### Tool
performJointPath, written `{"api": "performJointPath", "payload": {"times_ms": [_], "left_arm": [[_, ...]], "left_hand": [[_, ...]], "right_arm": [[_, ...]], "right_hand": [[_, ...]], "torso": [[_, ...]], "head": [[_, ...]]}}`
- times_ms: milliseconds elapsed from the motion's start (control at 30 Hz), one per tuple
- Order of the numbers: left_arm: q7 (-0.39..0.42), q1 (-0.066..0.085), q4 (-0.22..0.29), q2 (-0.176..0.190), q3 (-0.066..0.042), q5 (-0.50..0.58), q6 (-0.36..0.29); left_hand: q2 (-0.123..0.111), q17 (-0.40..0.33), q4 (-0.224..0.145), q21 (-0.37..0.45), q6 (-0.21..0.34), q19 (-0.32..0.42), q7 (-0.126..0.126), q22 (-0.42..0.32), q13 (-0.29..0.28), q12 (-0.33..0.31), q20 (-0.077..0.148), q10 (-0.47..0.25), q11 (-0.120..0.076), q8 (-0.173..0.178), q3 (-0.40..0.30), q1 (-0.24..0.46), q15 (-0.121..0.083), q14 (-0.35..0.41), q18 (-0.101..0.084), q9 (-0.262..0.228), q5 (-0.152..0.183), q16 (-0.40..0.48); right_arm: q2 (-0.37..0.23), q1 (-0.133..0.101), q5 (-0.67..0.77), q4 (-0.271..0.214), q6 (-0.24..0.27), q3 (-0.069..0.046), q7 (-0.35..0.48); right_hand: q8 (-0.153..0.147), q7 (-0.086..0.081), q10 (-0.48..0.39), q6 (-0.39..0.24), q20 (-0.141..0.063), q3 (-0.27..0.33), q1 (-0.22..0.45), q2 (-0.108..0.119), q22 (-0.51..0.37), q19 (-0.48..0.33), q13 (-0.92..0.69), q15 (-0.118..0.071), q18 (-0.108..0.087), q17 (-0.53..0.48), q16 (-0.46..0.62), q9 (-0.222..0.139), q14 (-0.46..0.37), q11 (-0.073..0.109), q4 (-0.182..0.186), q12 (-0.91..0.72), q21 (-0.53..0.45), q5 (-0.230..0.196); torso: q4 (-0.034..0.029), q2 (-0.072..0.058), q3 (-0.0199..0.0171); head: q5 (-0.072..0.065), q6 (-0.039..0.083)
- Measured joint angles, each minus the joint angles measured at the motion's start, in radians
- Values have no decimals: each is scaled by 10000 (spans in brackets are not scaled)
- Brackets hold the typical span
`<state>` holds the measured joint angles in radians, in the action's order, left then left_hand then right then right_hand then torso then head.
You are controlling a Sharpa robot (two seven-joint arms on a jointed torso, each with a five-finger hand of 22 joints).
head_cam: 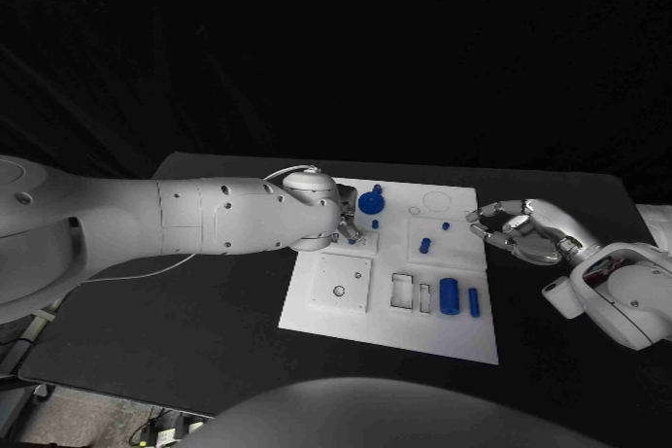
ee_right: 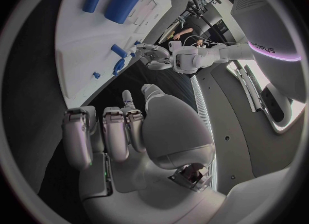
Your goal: Assemble the parts on the task board
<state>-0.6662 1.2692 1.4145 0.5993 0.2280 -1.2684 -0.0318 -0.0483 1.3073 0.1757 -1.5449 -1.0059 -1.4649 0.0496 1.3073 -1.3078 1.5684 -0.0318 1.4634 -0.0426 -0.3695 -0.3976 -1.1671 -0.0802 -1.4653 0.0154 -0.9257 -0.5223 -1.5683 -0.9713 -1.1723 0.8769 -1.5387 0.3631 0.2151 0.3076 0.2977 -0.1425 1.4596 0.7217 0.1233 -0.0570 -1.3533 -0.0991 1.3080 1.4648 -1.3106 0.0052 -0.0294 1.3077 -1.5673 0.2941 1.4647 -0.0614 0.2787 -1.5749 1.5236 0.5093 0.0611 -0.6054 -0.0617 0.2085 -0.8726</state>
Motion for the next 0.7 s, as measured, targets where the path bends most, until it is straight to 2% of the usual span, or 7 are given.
{"api": "performJointPath", "payload": {"times_ms": [200, 367, 600, 700], "left_arm": [[0, -27, 9, -5, -12, -251, 80], [7, -57, 39, -4, -20, -481, 115], [9, -93, 89, 18, -28, -734, 161], [2, -107, 99, 36, -28, -818, 199]], "left_hand": [[0, 0, 0, 77, 0, 0, 0, 0, 0, 0, 0, 0, 0, 39, 0, 0, 0, 0, 0, 50, 155, 0], [1, 0, 1, 152, -3, 0, -3, 0, 0, 0, 0, 15, 15, 126, 0, 1, 0, 0, -1, 100, 410, 0], [79, 2, 162, 203, -56, 0, -54, 0, 0, 0, 0, 16, 15, 411, 166, 84, 0, 0, -1, 215, 1045, 0], [72, 8, 279, 268, -179, 0, -175, 0, 0, 0, 0, 15, 15, 555, 332, 199, 0, 0, 0, 306, 1567, 0]], "right_arm": [[-13, 4, 0, -2, -4, 0, -1], [-14, 13, -1, -5, -7, 0, -2], [-14, 21, -2, -4, -10, 0, -2], [-19, 25, -3, -3, -11, 0, -2]], "right_hand": [[0, 0, 0, 0, 0, -61, 0, 0, 0, 0, 5, 0, 0, -1, 0, 0, 0, 0, 1, -2, 0, 21], [0, 0, 0, 0, 0, -84, 0, 0, -1, 0, 9, 0, 0, -1, 0, 0, 0, 0, 0, -11, 0, 41], [0, 0, 0, 0, 0, -84, -36, 36, -2, 0, 12, 0, 0, -2, 0, -1, 0, 0, 0, -11, -38, 41], [0, 0, 0, 0, 0, -84, -36, 36, -2, 0, 11, 0, 0, -2, 0, 0, 0, 0, 0, -11, -38, 41]], "torso": [[1, 0, 2], [3, 0, 3], [3, 4, 3], [2, 4, 3]], "head": [[11, 0], [14, 0], [9, 0], [9, 0]]}}
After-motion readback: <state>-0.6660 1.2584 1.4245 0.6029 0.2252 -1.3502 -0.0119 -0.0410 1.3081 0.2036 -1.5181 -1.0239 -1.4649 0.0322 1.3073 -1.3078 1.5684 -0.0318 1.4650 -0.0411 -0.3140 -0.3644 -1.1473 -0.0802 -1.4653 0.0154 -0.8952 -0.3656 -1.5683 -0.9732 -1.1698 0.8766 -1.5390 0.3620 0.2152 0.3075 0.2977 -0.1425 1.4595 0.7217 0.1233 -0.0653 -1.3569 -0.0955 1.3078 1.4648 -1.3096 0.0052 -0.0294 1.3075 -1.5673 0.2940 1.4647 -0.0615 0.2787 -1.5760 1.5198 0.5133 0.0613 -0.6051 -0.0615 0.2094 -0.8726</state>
